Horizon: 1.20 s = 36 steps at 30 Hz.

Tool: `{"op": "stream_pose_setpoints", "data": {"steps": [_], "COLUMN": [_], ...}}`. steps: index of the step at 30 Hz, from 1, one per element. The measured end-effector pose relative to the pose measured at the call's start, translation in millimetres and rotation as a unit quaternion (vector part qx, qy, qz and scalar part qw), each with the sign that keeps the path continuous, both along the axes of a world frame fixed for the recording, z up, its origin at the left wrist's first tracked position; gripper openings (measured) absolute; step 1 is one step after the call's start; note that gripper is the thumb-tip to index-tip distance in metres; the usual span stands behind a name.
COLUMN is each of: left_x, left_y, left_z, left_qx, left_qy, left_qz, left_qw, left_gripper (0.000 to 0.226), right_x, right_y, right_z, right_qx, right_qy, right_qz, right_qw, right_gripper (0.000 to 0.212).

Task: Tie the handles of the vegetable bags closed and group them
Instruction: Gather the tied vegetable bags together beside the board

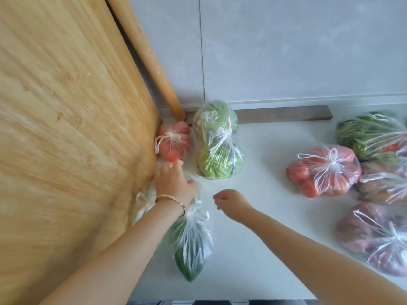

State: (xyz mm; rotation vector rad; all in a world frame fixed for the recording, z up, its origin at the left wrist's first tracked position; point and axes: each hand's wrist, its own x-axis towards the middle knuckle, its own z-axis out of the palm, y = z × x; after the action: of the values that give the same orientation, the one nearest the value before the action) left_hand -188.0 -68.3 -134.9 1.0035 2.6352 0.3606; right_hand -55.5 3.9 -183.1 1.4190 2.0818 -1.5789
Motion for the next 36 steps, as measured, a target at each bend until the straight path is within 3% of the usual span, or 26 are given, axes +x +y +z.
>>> {"op": "stream_pose_setpoints", "data": {"steps": [4,7,10,12,18,23,31,36], "left_x": [32,56,67,67,55,47,36,35], "left_y": [54,98,128,141,141,132,130,133], "left_z": [0,1,-1,-3,-14,-21,-20,-22], "left_qx": [0.032,0.014,-0.086,-0.146,-0.188,-0.205,-0.207,-0.201], "left_qy": [0.059,0.116,0.141,0.126,0.042,0.041,0.042,0.036], "left_qz": [-0.128,-0.175,-0.174,-0.137,-0.035,-0.081,-0.116,-0.111], "left_qw": [0.989,0.978,0.971,0.972,0.981,0.974,0.97,0.973], "left_gripper": [0.07,0.073,0.074,0.076,0.098,0.103,0.102,0.101], "right_x": [69,123,160,173,174,177,179,162], "right_y": [70,140,197,222,252,249,236,240], "right_z": [23,31,23,12,14,0,1,8], "right_qx": [0.251,0.339,0.334,0.323,0.398,0.382,0.363,0.4], "right_qy": [0.038,-0.073,-0.252,-0.292,-0.25,-0.205,-0.211,-0.23], "right_qz": [-0.036,0.022,0.133,0.203,0.299,0.362,0.284,0.331], "right_qw": [0.967,0.938,0.899,0.877,0.83,0.825,0.862,0.823], "right_gripper": [0.03,0.053,0.071,0.069,0.04,0.051,0.041,0.05]}}
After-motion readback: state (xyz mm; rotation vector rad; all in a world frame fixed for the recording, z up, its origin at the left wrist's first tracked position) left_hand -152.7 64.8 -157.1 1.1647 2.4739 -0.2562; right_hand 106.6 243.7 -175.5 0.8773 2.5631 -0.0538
